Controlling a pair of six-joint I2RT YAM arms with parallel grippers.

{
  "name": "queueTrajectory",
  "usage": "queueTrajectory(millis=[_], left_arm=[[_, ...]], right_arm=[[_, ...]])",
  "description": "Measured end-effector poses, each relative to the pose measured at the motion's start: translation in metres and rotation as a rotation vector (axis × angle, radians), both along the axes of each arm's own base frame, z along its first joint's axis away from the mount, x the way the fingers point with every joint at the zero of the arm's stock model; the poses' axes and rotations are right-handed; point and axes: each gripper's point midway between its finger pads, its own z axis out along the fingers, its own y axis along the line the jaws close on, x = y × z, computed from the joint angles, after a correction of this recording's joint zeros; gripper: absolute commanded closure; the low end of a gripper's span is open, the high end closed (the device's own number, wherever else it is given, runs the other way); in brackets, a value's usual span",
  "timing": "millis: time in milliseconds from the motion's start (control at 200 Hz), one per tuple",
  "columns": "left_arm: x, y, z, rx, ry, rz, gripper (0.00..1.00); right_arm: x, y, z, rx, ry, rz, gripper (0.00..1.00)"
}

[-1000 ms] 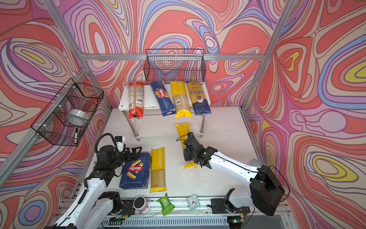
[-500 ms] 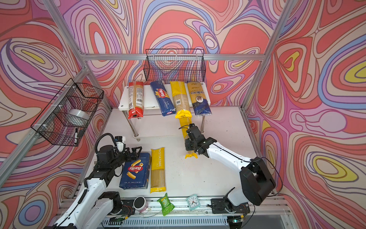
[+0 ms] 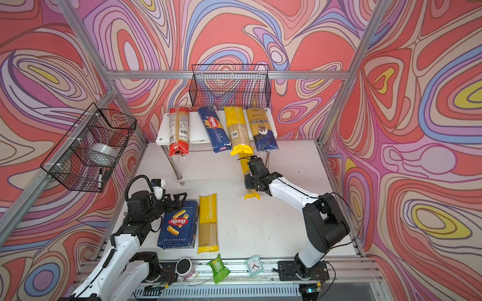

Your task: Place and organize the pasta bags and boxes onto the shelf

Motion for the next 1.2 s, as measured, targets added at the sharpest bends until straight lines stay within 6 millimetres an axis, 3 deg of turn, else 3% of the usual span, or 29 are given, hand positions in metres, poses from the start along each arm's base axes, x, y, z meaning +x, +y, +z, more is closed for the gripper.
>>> queueTrajectory(millis=[436,791,1102,1197], left_arm=[[0.0,0.0,0.0,0.0,0.002,0.0,0.0],[0.0,0.0,0.0,0.0,0.002,0.0,0.0],[0.0,0.0,0.0,0.0,0.002,0.0,0.0],[0.0,0.0,0.0,0.0,0.002,0.0,0.0]], right_arm=[[0.035,-0.001,0.02,0.01,-0.063,-0.041,0.93],[0.048,-0.008,0.004,-0.018,-0.047,-0.078,0.88],[0.06,-0.007,0.0,-0.011,-0.048,-0.097,0.71],[0.062,-0.008,0.002,-0.006,-0.057,-0.105,0.57]])
